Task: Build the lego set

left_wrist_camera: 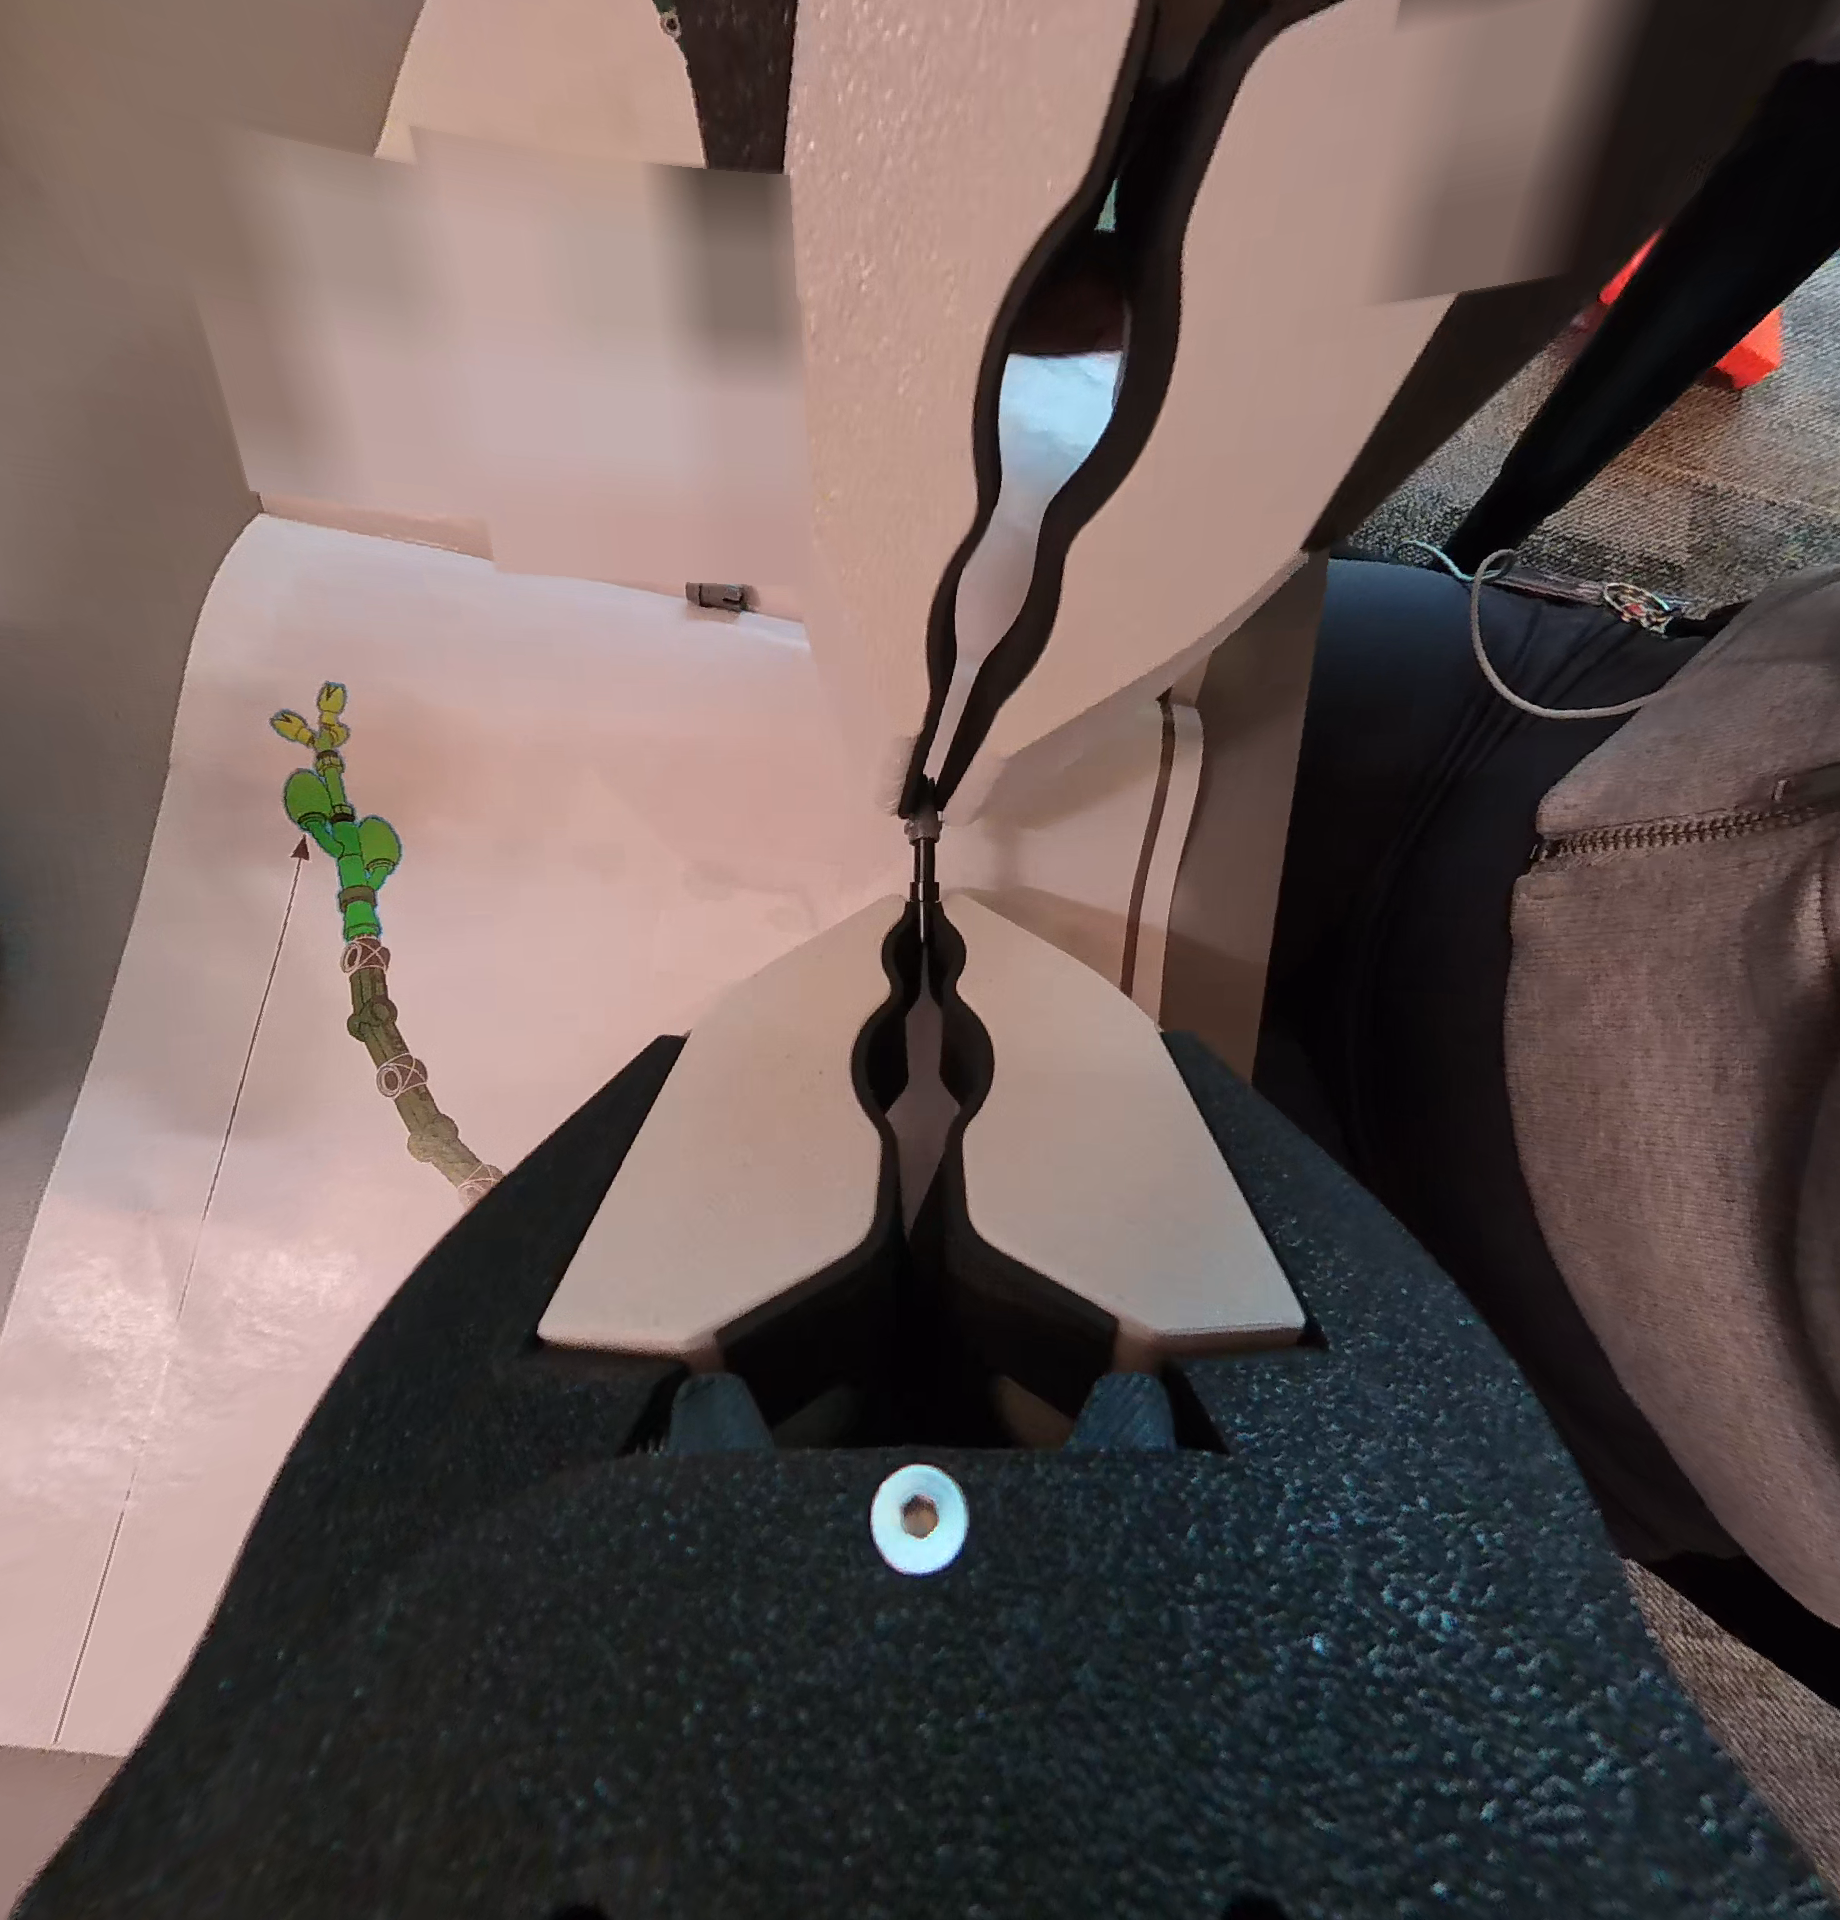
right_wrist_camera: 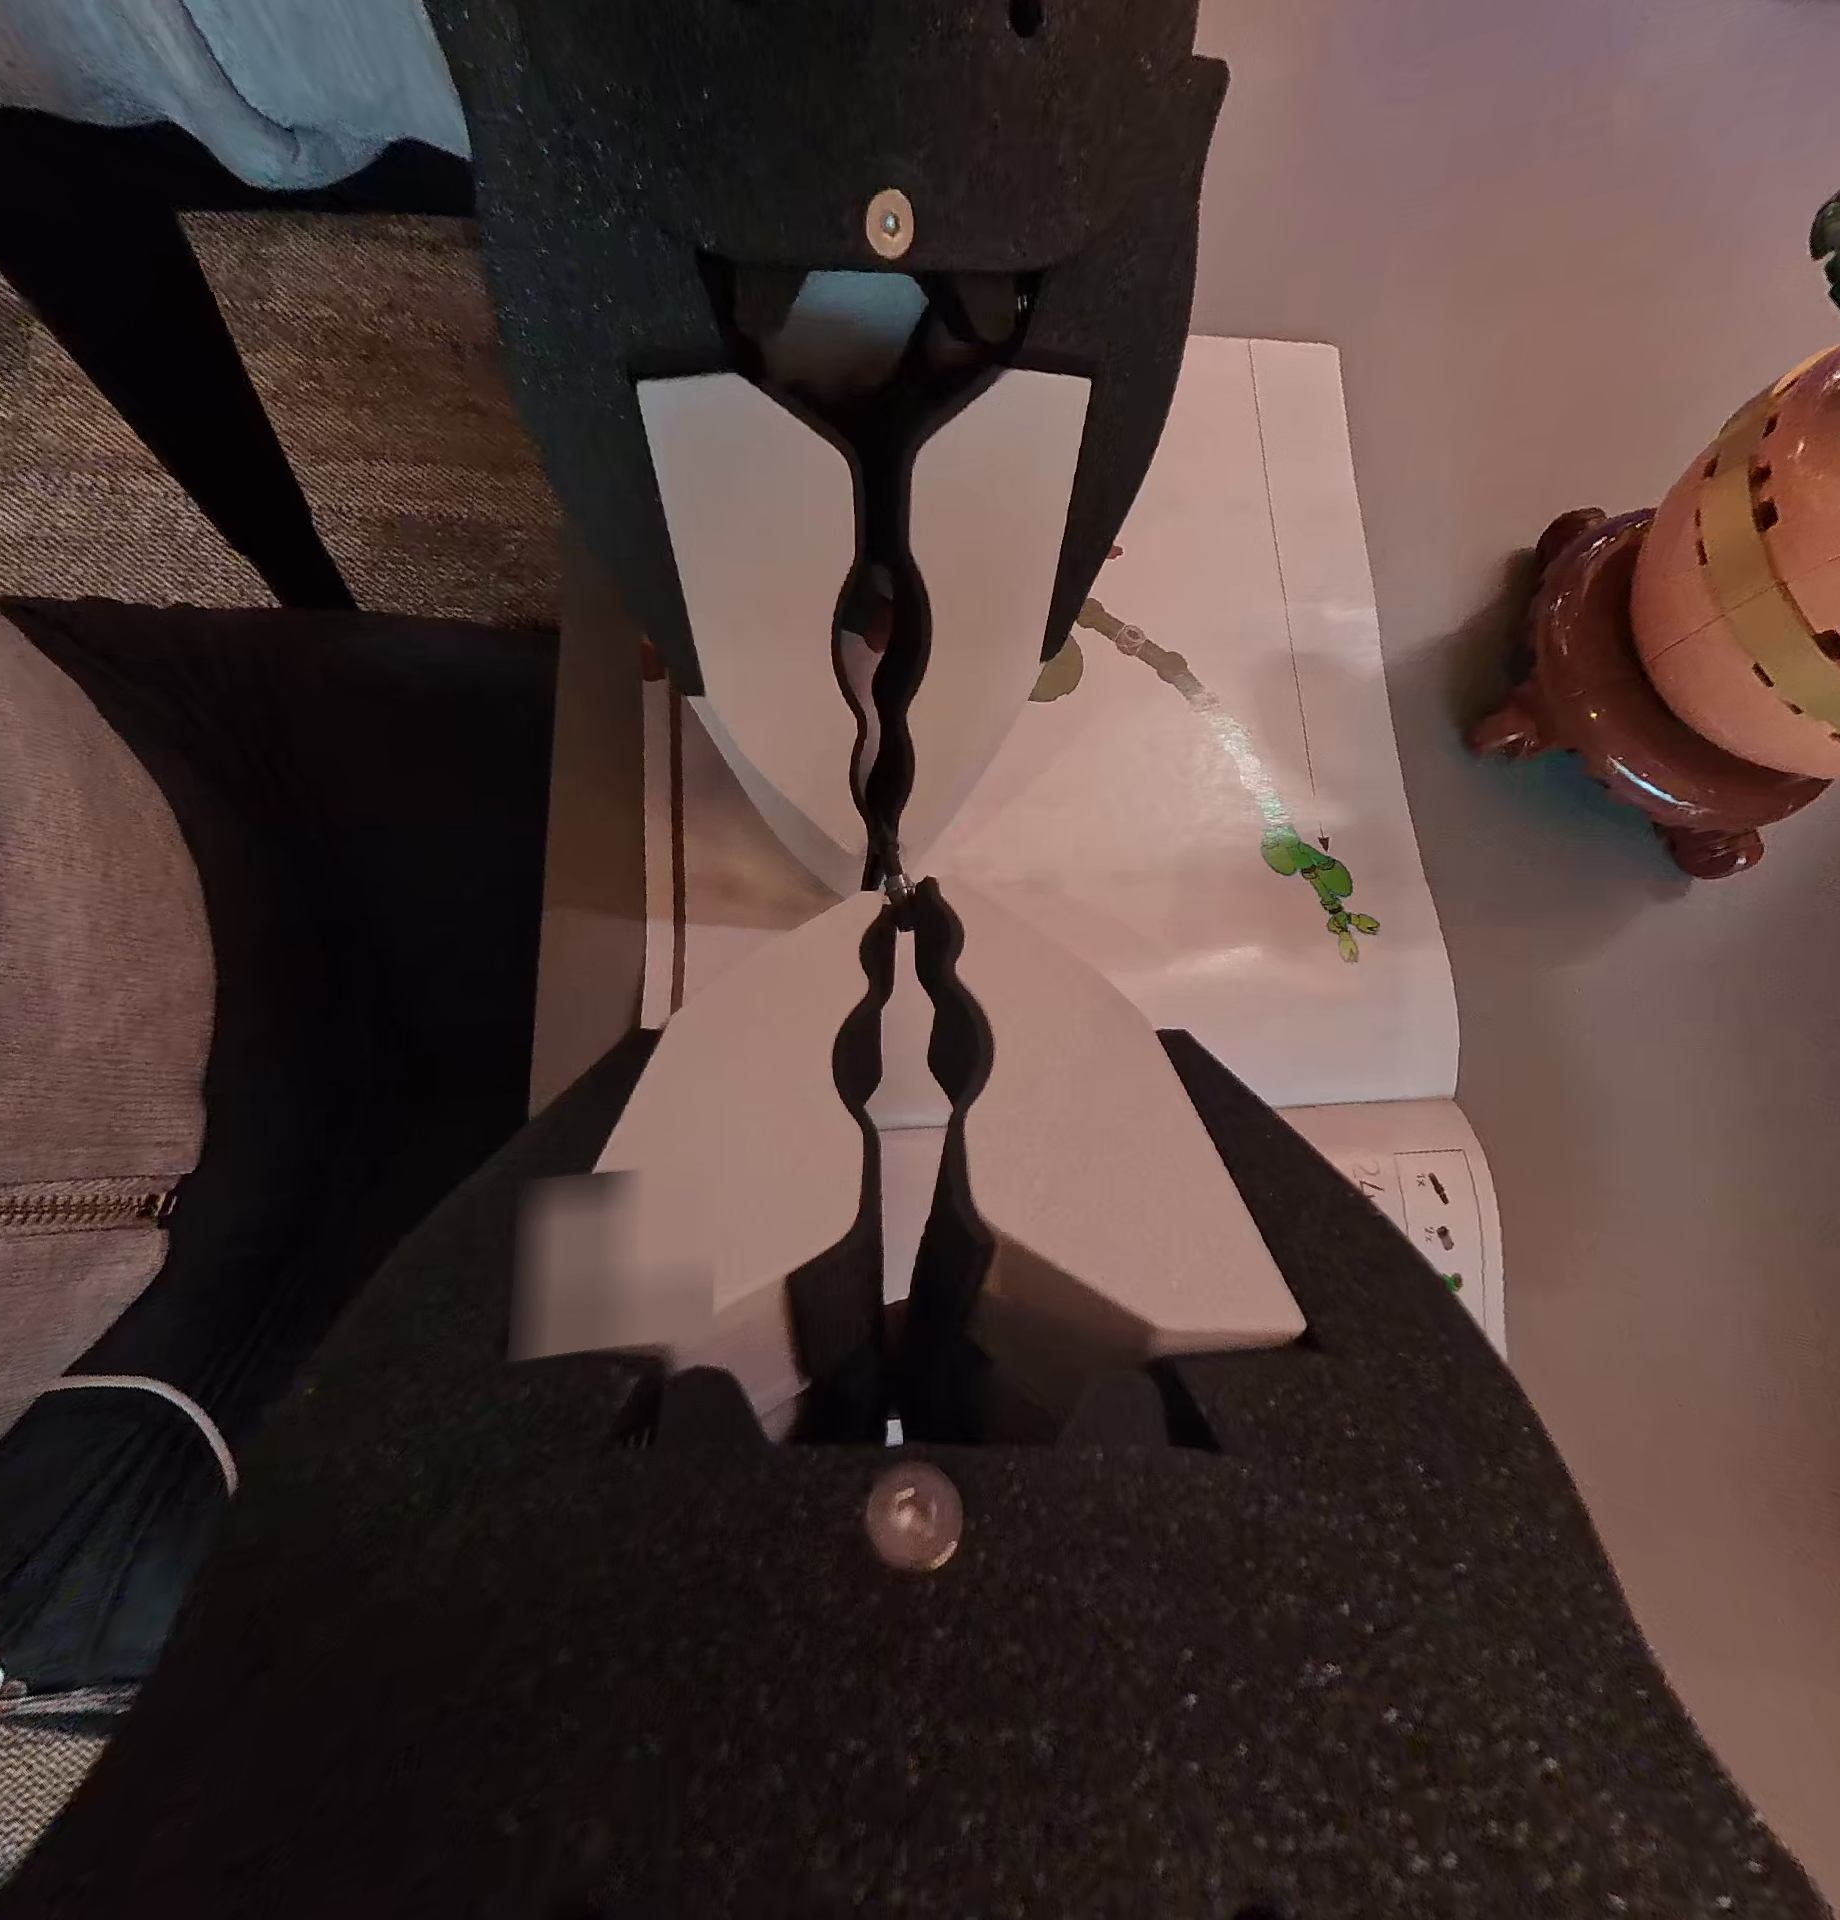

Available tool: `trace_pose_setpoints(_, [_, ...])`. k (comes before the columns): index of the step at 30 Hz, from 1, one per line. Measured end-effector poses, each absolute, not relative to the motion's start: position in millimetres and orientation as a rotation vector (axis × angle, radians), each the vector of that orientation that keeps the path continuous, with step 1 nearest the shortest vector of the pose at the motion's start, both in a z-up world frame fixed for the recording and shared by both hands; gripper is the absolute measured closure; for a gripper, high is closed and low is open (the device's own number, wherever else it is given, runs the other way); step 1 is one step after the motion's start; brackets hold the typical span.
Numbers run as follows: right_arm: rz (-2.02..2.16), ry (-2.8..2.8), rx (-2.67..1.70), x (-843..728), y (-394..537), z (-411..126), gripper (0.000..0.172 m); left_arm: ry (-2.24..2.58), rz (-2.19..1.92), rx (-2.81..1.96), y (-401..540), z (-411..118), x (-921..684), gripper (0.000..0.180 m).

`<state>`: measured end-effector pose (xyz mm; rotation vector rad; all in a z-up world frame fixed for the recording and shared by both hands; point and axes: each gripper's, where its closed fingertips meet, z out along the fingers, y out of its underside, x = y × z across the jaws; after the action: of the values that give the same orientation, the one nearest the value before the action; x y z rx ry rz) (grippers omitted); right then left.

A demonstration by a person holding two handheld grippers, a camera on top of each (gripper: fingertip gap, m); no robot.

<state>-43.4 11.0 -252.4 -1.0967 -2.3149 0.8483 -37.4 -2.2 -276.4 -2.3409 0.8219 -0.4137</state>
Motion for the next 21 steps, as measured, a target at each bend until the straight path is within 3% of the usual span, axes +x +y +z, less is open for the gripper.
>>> trace_pose_setpoints(21, [0.707,-2.358,-0.922,-41.6,8.4,-248.3,0.169,0.861,-0.346,-2.348,-1.4,-277.2,-37.4,0.180])
